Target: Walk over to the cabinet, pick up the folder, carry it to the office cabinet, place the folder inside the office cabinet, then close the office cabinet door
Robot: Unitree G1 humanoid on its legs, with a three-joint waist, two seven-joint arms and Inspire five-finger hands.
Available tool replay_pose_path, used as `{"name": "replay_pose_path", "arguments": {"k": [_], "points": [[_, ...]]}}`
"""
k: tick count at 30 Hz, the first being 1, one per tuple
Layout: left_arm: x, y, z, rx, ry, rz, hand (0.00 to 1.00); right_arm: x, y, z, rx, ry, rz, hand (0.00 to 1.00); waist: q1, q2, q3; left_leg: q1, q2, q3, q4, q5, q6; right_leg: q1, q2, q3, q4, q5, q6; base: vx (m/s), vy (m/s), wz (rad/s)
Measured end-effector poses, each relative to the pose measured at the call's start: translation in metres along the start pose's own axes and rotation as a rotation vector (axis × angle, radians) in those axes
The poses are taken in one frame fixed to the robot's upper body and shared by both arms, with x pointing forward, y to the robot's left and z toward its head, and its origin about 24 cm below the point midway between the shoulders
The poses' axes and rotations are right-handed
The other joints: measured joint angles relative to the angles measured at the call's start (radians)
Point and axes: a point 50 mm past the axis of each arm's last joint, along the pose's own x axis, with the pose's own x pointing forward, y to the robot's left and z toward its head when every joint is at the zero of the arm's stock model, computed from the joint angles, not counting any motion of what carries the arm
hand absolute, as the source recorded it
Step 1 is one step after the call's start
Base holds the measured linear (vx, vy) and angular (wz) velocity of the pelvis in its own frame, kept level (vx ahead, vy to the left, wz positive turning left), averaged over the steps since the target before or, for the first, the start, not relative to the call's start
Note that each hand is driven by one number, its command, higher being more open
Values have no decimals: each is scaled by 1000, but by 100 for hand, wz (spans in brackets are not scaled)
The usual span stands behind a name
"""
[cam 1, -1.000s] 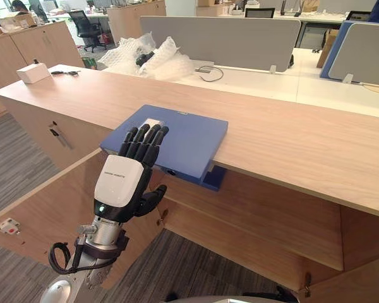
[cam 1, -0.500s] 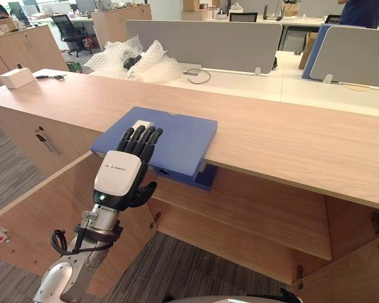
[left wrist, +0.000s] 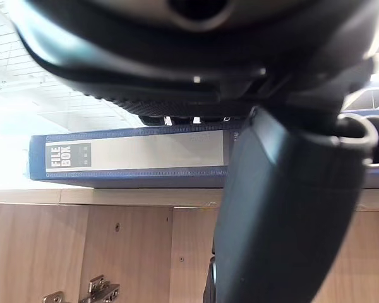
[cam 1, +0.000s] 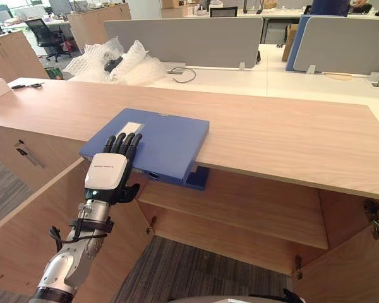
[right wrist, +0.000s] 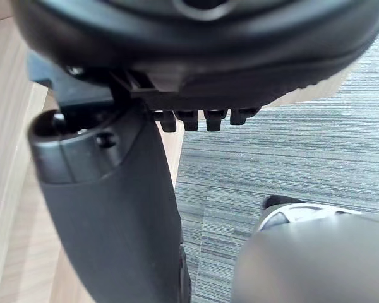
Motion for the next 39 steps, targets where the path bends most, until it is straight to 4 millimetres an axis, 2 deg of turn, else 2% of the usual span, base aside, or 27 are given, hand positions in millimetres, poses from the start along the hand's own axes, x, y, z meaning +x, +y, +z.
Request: {"name": "replay_pose_path", "arguments": {"k": [8, 9, 16, 18, 21, 24, 30, 35, 39], "points": [[15, -1, -2, 12, 10, 11, 100, 0, -1, 0, 12, -1, -5, 100, -13, 6, 2, 13, 0, 27, 0, -2, 3, -4, 0, 28, -3, 8, 0, -17, -1, -10], [16, -2, 0, 11, 4, 11, 0, 0, -2, 1, 16, -2, -7, 100, -18, 8, 2, 13, 0, 29, 0, -2, 3, -5, 1, 31, -5, 11, 1, -22, 7, -13], [25, -1, 6, 6, -23, 40, 0, 0, -3, -1, 30, 0, -14, 100, -32, 14, 1, 12, 1, 53, 0, -4, 4, -20, 3, 60, -11, 26, 3, -20, 8, -12], [34, 3, 8, 10, -35, 67, 0, -1, -4, -4, 30, 9, -16, 100, -32, 15, 0, 12, 1, 53, 0, -5, 3, -20, 3, 61, -15, 30, 3, -23, 6, -4], [30, -5, 8, 32, -33, 59, 0, -1, -4, -5, 30, 11, -16, 100, -37, 14, -1, 12, 1, 56, 0, -6, 3, -20, 5, 66, -22, 39, 4, -32, 9, -5], [30, -5, 8, 83, -51, 66, 0, -1, -4, -5, 31, 11, -17, 100, -39, 13, -3, 17, 2, 67, 0, -13, -1, -21, 5, 80, -27, 48, 8, -31, 13, -11], [26, -8, 9, 60, -15, 68, 0, -1, -5, -8, 32, 18, -21, 100, -40, 14, -4, 23, 2, 84, 2, -23, -7, -22, 6, 100, -36, 59, 11, -19, 3, -10], [4, -1, 22, -50, 48, 126, 0, -3, -8, -17, 49, 43, -41, 100, -40, 21, -11, 23, 2, 103, 4, -36, -6, -27, 9, 116, -48, 61, 13, 20, -3, -11], [-8, 19, 54, -384, 63, 246, 0, -3, -10, -20, 65, 58, -52, 100, -40, 20, -17, 26, 1, 111, 4, -41, 0, -21, 12, 124, -63, 63, 12, 37, -2, -8]]}}
